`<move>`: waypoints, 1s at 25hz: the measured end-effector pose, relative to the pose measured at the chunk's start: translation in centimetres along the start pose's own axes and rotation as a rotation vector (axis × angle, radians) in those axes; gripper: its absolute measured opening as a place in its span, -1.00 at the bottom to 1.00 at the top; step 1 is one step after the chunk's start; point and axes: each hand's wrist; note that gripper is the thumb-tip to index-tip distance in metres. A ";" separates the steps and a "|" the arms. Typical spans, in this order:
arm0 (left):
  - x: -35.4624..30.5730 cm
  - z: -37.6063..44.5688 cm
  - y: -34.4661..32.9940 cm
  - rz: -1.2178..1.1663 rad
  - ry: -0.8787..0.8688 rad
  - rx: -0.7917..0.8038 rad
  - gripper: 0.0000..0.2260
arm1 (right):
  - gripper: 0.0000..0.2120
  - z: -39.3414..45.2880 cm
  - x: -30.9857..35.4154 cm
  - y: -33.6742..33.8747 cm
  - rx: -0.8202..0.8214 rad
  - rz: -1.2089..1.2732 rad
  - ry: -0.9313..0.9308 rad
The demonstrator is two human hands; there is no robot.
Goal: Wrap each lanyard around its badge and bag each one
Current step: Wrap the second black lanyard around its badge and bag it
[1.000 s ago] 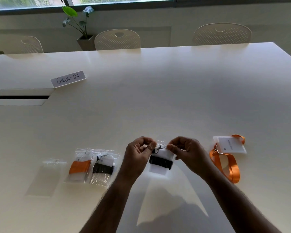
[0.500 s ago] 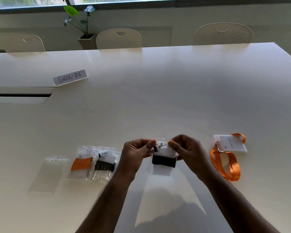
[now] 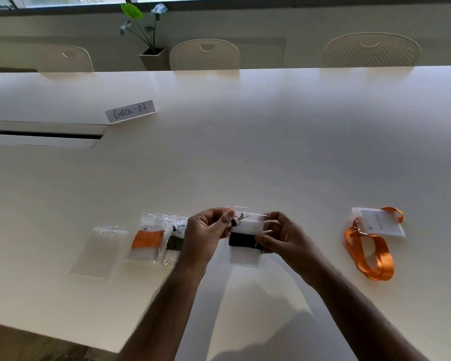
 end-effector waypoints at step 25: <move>0.4 4.8 18.0 0.161 -0.076 -0.179 -0.64 | -0.38 4.1 -1.5 -16.9 0.109 -0.570 0.421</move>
Point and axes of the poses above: each hand's wrist, its own z-axis towards the middle knuckle, its own y-axis out of the back of the hand, x = y × z, and after that the axes turned 11 degrees about -x, right-handed
